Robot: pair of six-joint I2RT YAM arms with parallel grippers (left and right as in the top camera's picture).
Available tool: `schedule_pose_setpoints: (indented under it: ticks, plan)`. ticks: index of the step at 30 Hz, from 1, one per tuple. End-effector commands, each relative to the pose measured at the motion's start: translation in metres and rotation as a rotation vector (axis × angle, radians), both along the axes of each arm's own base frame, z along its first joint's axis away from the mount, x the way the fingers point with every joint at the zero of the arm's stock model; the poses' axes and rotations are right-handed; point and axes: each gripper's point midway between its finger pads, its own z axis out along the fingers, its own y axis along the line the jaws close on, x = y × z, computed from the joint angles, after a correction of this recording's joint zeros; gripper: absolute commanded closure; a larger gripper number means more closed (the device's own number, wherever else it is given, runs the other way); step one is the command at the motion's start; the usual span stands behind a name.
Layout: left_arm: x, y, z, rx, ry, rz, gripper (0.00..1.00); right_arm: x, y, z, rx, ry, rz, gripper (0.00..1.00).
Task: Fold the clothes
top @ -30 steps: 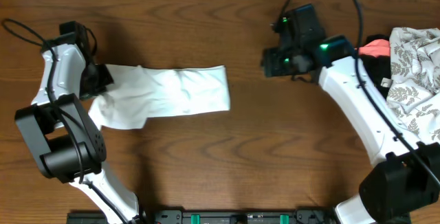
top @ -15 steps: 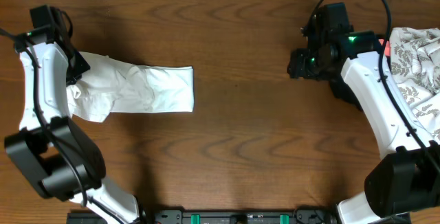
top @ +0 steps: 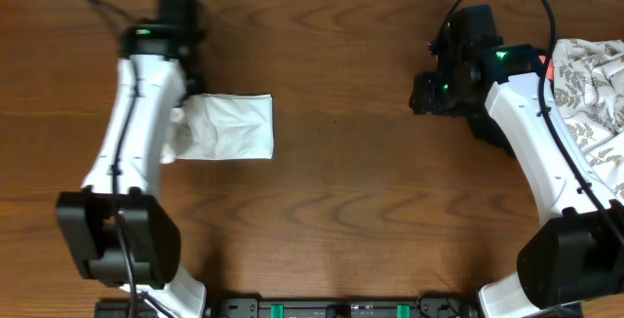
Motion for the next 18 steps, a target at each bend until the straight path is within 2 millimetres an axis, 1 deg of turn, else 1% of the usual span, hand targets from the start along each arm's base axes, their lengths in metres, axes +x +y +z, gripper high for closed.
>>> schedule_pose_setpoints:
  ticks: [1,4,7,9,13,16,18]
  plan:
    - [0.005,-0.028,0.007,0.051,-0.026,-0.063,0.94,0.001,-0.002,0.004,-0.006,-0.011,0.012,0.44]
    - [0.004,-0.055,0.0,0.05,-0.017,-0.121,0.94,0.0,-0.002,0.004,-0.006,-0.01,0.012,0.44]
    - [0.002,-0.069,-0.011,0.052,0.008,-0.146,0.94,-0.001,-0.002,0.003,-0.01,-0.005,0.024,0.44]
    - [0.0,-0.075,-0.024,0.063,0.048,-0.165,0.93,-0.003,-0.002,0.002,-0.011,0.003,0.028,0.44]
    - [-0.004,-0.083,-0.042,0.078,0.113,-0.185,0.93,-0.004,-0.003,0.002,-0.013,0.006,0.034,0.44]
    - [-0.008,-0.088,-0.051,0.088,0.149,-0.203,0.92,-0.004,-0.002,0.002,-0.013,0.006,0.034,0.44]
    - [-0.012,-0.091,-0.053,0.089,0.163,-0.206,0.92,-0.004,-0.002,0.002,-0.013,0.004,0.034,0.44]
